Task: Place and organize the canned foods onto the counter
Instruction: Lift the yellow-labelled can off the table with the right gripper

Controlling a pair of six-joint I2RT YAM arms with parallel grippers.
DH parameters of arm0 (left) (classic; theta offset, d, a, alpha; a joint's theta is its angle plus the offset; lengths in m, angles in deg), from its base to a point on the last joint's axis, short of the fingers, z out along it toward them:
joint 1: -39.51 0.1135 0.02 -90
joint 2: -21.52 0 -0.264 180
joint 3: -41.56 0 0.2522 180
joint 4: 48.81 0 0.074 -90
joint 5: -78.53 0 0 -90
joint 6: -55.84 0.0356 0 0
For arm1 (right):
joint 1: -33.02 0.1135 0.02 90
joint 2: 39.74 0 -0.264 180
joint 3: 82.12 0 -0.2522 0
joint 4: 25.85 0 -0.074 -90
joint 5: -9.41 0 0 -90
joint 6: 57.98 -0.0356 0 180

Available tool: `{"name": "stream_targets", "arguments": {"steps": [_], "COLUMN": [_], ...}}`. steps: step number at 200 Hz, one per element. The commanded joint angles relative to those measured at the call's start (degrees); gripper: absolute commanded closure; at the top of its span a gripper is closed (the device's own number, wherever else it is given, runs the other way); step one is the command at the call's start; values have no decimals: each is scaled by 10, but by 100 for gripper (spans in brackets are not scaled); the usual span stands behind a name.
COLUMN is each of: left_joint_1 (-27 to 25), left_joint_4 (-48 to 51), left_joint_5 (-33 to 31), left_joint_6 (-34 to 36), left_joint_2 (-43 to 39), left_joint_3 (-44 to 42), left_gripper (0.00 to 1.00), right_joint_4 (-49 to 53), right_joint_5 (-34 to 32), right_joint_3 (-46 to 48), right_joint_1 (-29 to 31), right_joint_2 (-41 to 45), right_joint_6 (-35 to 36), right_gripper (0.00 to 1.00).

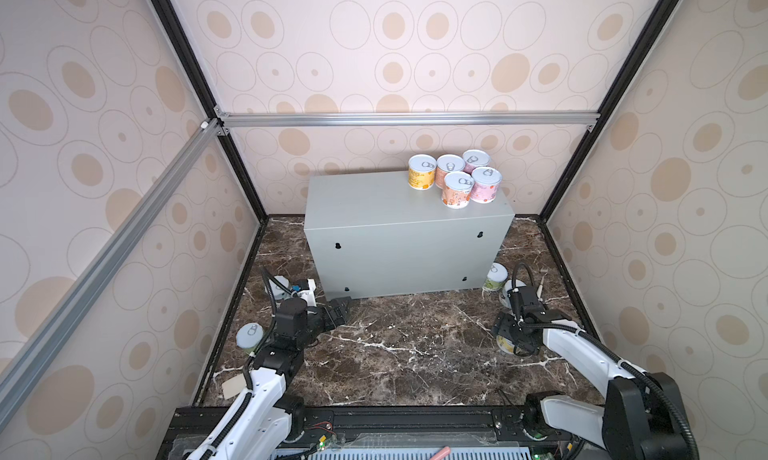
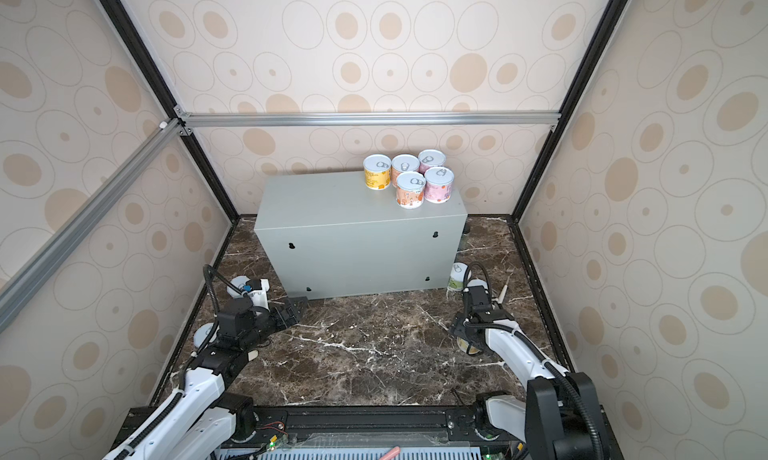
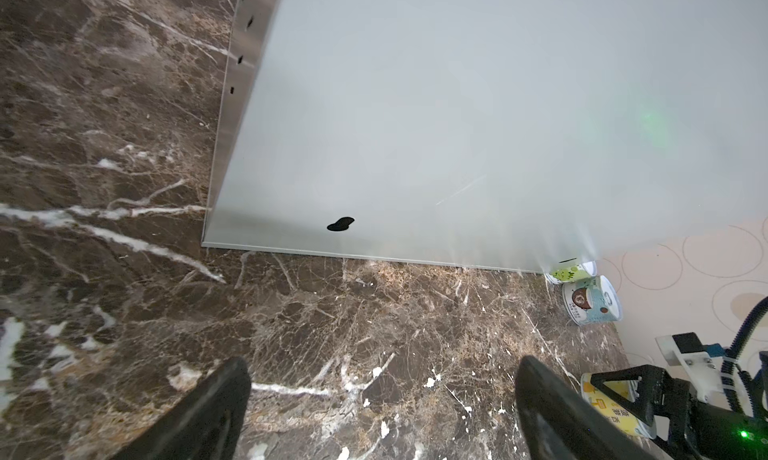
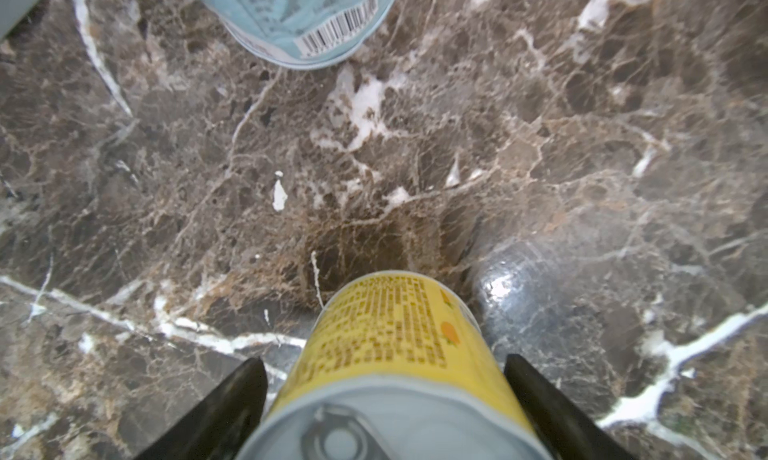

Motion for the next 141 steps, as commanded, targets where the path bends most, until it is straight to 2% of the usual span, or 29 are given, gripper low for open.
{"name": "stream_targets", "arguments": {"steps": [1, 58, 101, 141], "left_joint_1": [-3, -3, -3, -3], "left_joint_4": [2, 12, 31, 63], "left_joint_5": [-12, -24, -34, -47], "left_joint_6": [6, 9, 16, 34], "left_joint_2": [-8, -14, -23, -31], "left_joint_3": [5, 11, 26, 51], "left_gripper": [1, 1, 1, 1], "right_joint_4": [6, 33, 72, 110], "right_joint_5": [-9, -16, -23, -10], "right_joint_3": [-10, -44, -74, -108], "right_joint_1": [16, 45, 56, 68], "right_joint_2": [-16, -45, -10, 27], "right_joint_6": [0, 9, 32, 57], "right_gripper": [12, 25, 34, 36]}}
